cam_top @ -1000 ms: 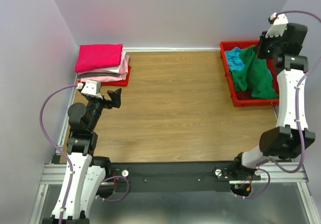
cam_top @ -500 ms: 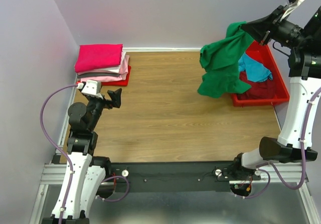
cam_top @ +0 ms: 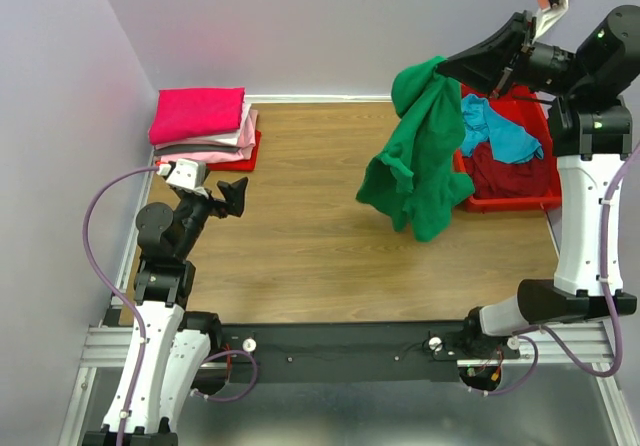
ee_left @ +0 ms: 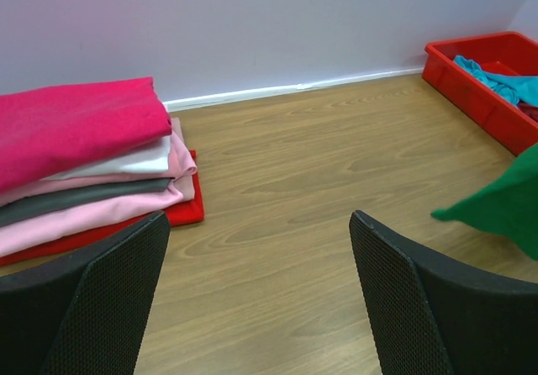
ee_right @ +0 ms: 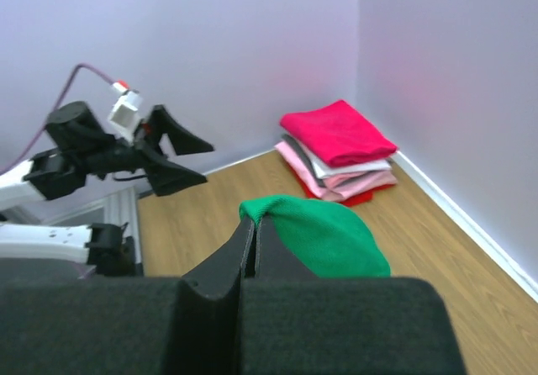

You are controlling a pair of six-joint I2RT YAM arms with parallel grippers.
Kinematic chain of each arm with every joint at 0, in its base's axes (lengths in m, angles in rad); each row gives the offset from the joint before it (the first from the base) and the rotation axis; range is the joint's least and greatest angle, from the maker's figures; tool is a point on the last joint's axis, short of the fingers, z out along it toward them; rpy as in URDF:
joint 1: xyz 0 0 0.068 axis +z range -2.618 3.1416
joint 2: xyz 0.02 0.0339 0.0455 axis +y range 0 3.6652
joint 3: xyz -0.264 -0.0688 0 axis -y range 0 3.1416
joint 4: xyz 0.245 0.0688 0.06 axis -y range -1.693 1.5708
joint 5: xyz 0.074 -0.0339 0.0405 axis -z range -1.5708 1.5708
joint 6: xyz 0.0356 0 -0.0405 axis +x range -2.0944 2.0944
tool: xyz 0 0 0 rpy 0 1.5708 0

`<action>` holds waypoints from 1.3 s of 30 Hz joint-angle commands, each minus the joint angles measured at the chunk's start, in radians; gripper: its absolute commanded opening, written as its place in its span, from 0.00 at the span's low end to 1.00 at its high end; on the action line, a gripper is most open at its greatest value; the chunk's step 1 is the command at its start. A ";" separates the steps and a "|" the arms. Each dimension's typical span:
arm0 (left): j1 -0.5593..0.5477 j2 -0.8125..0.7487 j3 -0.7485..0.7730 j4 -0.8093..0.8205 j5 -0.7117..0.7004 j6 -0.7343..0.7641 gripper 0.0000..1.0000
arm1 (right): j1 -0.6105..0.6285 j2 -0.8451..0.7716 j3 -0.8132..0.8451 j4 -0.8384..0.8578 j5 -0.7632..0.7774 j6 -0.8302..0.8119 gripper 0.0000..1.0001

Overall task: Fold and stack the t-shirts
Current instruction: Move the tshirt to the center of the board

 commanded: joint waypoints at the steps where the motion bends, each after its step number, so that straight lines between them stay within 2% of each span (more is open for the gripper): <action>1: -0.004 0.004 0.000 0.036 0.072 0.012 0.95 | 0.060 0.001 -0.009 0.096 -0.050 0.077 0.00; 6: -0.004 0.005 -0.008 0.062 0.150 0.011 0.94 | 0.178 -0.007 -0.108 0.080 -0.016 0.036 0.01; 10: -0.006 0.005 -0.014 0.079 0.210 0.015 0.93 | 0.265 -0.017 -0.247 0.057 0.039 -0.031 0.01; 15: -0.015 0.001 -0.020 0.093 0.257 0.011 0.93 | 0.301 -0.027 -0.400 0.030 0.170 -0.153 0.02; 17: -0.025 -0.001 -0.022 0.096 0.265 0.011 0.93 | 0.299 -0.033 -0.444 0.008 0.282 -0.195 0.13; 20: -0.044 0.002 -0.025 0.102 0.268 0.006 0.93 | 0.301 -0.031 -0.534 -0.019 0.438 -0.292 0.38; 21: -0.047 0.004 -0.026 0.105 0.267 0.001 0.93 | 0.301 -0.021 -0.575 -0.030 0.473 -0.329 0.56; 23: -0.059 0.013 -0.028 0.106 0.268 -0.002 0.93 | 0.301 -0.008 -0.611 -0.049 0.597 -0.348 0.80; 25: -0.070 0.022 -0.026 0.103 0.267 -0.018 0.93 | 0.299 -0.007 -0.667 -0.055 0.672 -0.386 0.91; 28: -0.114 0.042 -0.016 0.087 0.259 -0.040 0.92 | 0.290 -0.040 -0.746 -0.055 0.726 -0.444 0.95; 33: -0.231 0.115 0.010 0.022 0.228 -0.153 0.89 | 0.269 -0.144 -1.009 -0.053 0.541 -0.625 0.99; 36: -0.361 0.207 0.045 -0.069 0.144 -0.238 0.85 | 0.267 -0.227 -1.152 -0.047 0.418 -0.746 1.00; 37: -0.446 0.233 0.055 -0.091 0.082 -0.259 0.84 | 0.266 -0.247 -1.189 -0.047 0.392 -0.771 1.00; 39: -0.530 0.307 0.084 -0.151 -0.026 -0.328 0.81 | 0.261 -0.295 -1.270 -0.036 0.355 -0.824 1.00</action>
